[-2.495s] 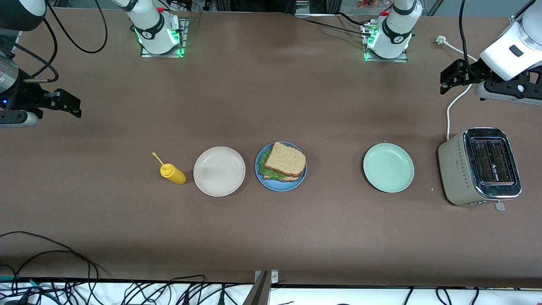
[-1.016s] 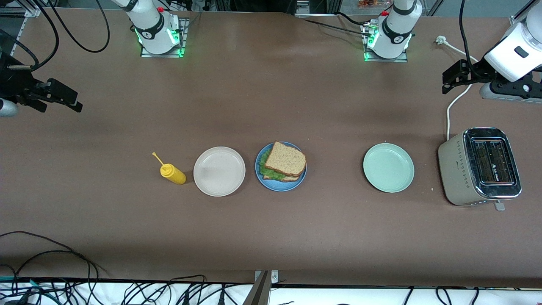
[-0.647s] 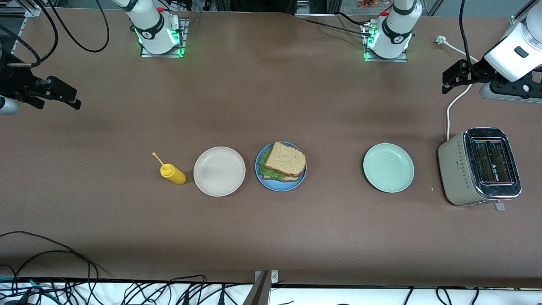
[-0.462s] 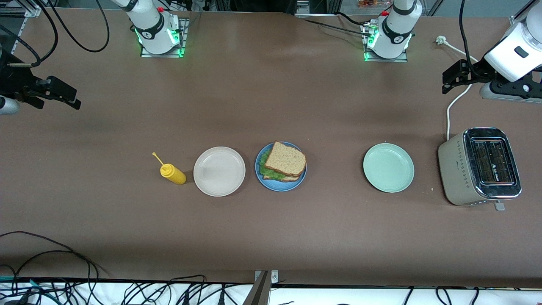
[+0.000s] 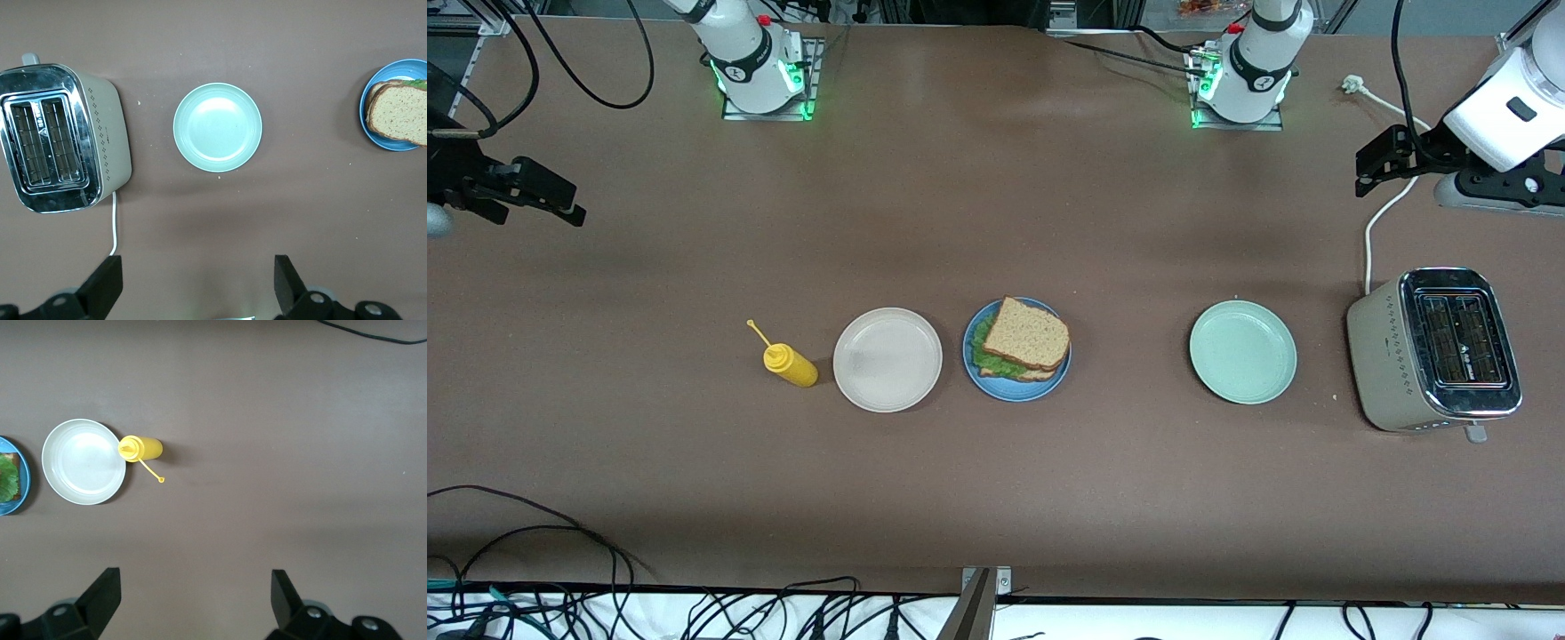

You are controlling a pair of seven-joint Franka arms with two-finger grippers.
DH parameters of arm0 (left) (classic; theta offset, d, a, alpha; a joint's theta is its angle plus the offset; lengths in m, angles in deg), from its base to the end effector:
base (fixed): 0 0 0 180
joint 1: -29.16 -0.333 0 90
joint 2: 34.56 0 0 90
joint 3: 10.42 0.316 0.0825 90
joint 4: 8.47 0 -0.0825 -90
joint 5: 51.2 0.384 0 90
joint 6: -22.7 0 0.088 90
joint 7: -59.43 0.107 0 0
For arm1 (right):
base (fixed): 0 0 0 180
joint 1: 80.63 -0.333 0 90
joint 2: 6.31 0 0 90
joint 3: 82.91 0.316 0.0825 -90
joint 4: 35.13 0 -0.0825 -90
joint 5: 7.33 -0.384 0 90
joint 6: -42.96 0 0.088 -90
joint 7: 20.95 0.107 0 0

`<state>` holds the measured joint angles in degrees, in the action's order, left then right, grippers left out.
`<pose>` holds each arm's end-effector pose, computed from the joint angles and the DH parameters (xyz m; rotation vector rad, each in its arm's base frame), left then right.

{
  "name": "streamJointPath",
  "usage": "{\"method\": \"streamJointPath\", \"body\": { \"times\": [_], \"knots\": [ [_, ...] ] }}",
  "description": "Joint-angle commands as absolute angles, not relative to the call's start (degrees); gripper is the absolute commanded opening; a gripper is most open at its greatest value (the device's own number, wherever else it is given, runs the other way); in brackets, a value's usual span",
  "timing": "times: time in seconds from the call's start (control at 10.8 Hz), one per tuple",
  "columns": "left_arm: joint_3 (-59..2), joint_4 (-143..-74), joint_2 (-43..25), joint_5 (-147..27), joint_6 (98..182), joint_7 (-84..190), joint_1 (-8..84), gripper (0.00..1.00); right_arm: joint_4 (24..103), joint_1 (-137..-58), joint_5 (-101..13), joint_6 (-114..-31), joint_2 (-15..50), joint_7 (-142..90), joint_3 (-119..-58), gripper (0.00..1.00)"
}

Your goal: Make sandwich in blue plate with both arms

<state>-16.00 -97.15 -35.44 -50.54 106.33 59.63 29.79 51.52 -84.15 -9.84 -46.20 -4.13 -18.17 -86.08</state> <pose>0.5351 -0.0573 0.6343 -3.1180 0.1731 0.1126 0.5652 0.0088 0.6296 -3.0991 0.0645 -0.0072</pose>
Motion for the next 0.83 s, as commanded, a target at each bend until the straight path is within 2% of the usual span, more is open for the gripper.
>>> {"method": "streamJointPath", "body": {
  "times": [0.0, 0.74],
  "knots": [
    [-15.9, -97.0, -36.1, -51.8, 105.5, 59.0, 29.8, 1.0, 52.1, -81.5, -8.8, -45.0, -5.3, -17.6, -83.2, 1.0],
    [-15.9, -97.0, -36.0, -51.6, 105.6, 59.0, 29.8, 1.0, 52.0, -82.6, -6.5, -44.8, -4.8, -17.7, -83.3, 1.0]
  ]
}}
